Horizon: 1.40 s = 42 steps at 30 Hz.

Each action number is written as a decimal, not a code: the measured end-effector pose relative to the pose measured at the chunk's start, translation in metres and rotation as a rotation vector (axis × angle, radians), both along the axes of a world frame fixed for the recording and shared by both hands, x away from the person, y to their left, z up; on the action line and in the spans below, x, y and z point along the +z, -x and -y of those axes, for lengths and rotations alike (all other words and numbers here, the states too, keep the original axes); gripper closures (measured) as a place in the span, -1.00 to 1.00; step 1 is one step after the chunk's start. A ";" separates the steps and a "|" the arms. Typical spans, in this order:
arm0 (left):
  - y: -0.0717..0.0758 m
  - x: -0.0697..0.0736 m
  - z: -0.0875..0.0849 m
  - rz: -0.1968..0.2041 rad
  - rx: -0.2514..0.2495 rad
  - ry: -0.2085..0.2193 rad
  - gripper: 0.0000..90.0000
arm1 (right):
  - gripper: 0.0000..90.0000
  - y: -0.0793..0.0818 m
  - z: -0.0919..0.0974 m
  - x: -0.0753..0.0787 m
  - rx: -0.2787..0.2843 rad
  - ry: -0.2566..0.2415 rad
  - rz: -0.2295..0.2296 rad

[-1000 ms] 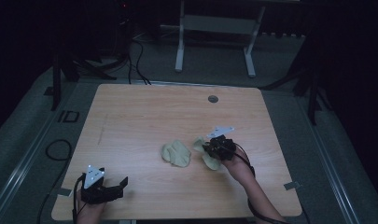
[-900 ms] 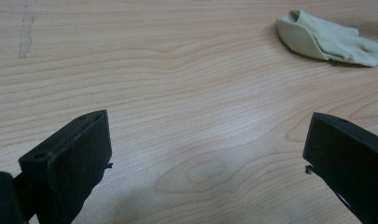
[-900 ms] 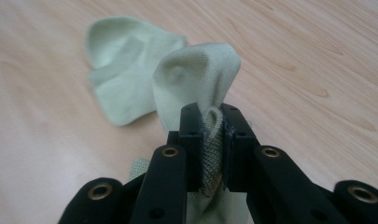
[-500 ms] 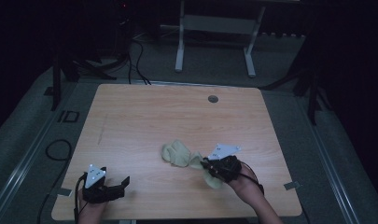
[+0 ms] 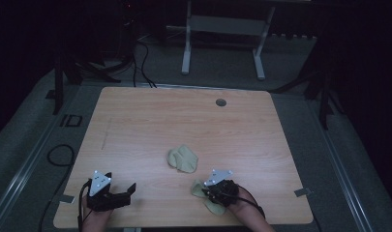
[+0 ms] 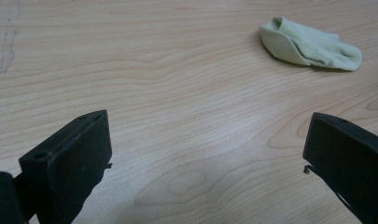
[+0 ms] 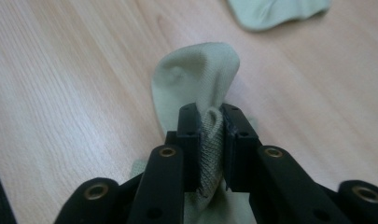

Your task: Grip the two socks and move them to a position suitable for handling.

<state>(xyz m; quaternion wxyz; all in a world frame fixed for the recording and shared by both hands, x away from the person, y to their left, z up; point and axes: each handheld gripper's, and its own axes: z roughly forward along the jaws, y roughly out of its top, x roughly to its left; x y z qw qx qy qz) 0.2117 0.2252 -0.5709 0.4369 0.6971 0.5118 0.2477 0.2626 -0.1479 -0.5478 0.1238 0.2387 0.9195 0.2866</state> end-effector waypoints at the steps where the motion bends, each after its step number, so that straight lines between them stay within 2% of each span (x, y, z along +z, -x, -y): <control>1: 0.000 0.000 0.000 0.002 0.002 -0.003 -0.98 | 0.71 0.001 -0.001 -0.004 -0.003 0.006 -0.005; 5: 0.000 0.001 0.004 0.007 -0.003 -0.011 -0.98 | 0.57 0.007 -0.001 -0.007 -0.021 -0.015 0.022; 7: 0.000 0.002 0.007 0.011 -0.012 -0.020 -0.98 | 0.43 0.009 -0.001 -0.008 -0.018 -0.015 0.032; 11: 0.001 0.004 0.014 0.017 -0.038 -0.026 -0.98 | 0.16 0.008 0.002 -0.010 -0.008 -0.046 0.000; 12: 0.001 0.004 0.017 0.017 -0.049 -0.016 -0.98 | 0.09 0.008 0.003 -0.010 0.002 -0.052 -0.008; 14: 0.000 0.003 0.023 0.015 -0.073 -0.023 -0.98 | -0.01 0.008 0.002 -0.011 0.011 -0.053 -0.012; 19: -0.001 0.004 0.046 -0.007 -0.178 -0.051 -0.97 | -0.31 0.009 -0.002 -0.010 0.028 -0.045 -0.036; 22: -0.001 0.007 0.062 -0.008 -0.244 -0.048 -0.97 | -0.45 0.014 -0.002 -0.003 0.042 -0.054 -0.024; 23: -0.001 0.008 0.068 -0.006 -0.262 -0.041 -0.96 | -0.46 0.015 -0.001 0.000 0.048 -0.062 -0.023; 24: 0.000 0.008 0.072 -0.001 -0.278 -0.036 -0.88 | -0.42 0.018 0.000 0.003 0.053 -0.076 -0.024; 26: 0.000 0.010 0.083 -0.004 -0.324 -0.036 -0.86 | -0.28 0.020 0.002 0.009 0.057 -0.092 -0.030; 28: 0.002 0.012 0.094 0.010 -0.377 -0.031 -0.63 | -0.14 0.023 0.005 0.013 0.053 -0.107 -0.038; 29: 0.002 0.014 0.100 0.008 -0.404 -0.035 -0.63 | -0.10 0.025 0.007 0.014 0.054 -0.112 -0.041; 30: 0.003 0.015 0.105 0.014 -0.449 -0.025 -0.54 | -0.04 0.026 0.008 0.015 0.046 -0.116 -0.043; 32: 0.003 0.017 0.116 0.018 -0.510 -0.024 -0.14 | 0.07 0.029 0.010 0.015 0.037 -0.104 -0.044; 35: 0.002 0.017 0.133 0.014 -0.589 -0.051 0.27 | 0.12 0.030 0.012 0.013 0.027 -0.097 -0.048; 38: 0.000 0.015 0.148 0.000 -0.642 -0.062 0.58 | 0.15 0.029 0.012 0.009 0.020 -0.092 -0.063; 40: -0.004 0.013 0.156 -0.017 -0.668 -0.088 0.75 | 0.18 0.029 0.011 0.008 0.015 -0.093 -0.062; 42: -0.008 0.011 0.163 -0.033 -0.676 -0.092 0.88 | 0.24 0.029 0.009 0.008 0.017 -0.092 -0.063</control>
